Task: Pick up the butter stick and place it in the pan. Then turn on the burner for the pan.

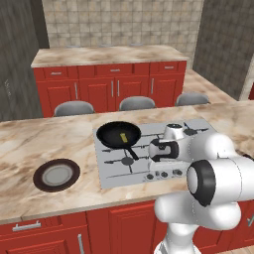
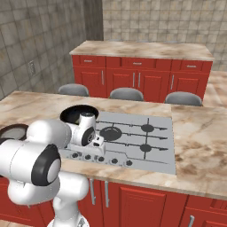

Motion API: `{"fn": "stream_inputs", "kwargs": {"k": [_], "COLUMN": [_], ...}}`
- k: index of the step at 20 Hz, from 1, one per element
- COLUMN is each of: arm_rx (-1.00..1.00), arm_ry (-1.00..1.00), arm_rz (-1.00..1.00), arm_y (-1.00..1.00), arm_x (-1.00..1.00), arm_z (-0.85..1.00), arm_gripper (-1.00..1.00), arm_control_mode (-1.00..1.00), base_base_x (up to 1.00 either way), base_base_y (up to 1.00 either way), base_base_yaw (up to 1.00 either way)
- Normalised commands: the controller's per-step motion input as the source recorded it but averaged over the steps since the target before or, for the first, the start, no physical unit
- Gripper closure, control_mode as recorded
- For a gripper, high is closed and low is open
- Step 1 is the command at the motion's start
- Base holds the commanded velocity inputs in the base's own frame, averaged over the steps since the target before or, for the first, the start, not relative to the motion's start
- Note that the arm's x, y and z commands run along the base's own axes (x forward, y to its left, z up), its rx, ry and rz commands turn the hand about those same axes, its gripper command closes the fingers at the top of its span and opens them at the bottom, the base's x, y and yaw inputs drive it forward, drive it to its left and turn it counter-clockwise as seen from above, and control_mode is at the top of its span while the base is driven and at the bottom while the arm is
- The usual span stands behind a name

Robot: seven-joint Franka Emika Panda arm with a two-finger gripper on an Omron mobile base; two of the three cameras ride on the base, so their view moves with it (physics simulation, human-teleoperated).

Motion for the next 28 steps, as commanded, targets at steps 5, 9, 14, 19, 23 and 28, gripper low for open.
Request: {"fn": "stream_inputs", "kwargs": {"k": [5, 9, 14, 19, 23, 28], "arm_rx": [0.0, 0.0, 0.0, 0.0, 0.0, 0.0], "arm_ry": [0.0, 0.0, 0.0, 0.0, 0.0, 0.0], "arm_rz": [0.0, 0.0, 0.0, 0.0, 0.0, 0.0], "arm_y": [0.0, 0.0, 0.0, 0.0, 0.0, 0.0], "arm_x": [0.0, 0.0, 0.0, 0.0, 0.0, 0.0], "arm_z": [-0.1, -0.1, -0.07, -0.08, 0.0, 0.0], "arm_gripper": [-1.0, -1.0, -1.0, 1.0, 1.0, 1.0], "arm_control_mode": [-1.0, -1.0, -1.0, -1.0, -1.0, -1.0], "base_base_x": [0.0, 0.0, 0.0, 0.0, 0.0, 0.0], "base_base_y": [0.0, 0.0, 0.0, 0.0, 0.0, 0.0], "base_base_yaw": [0.0, 0.0, 0.0, 0.0, 0.0, 0.0]}}
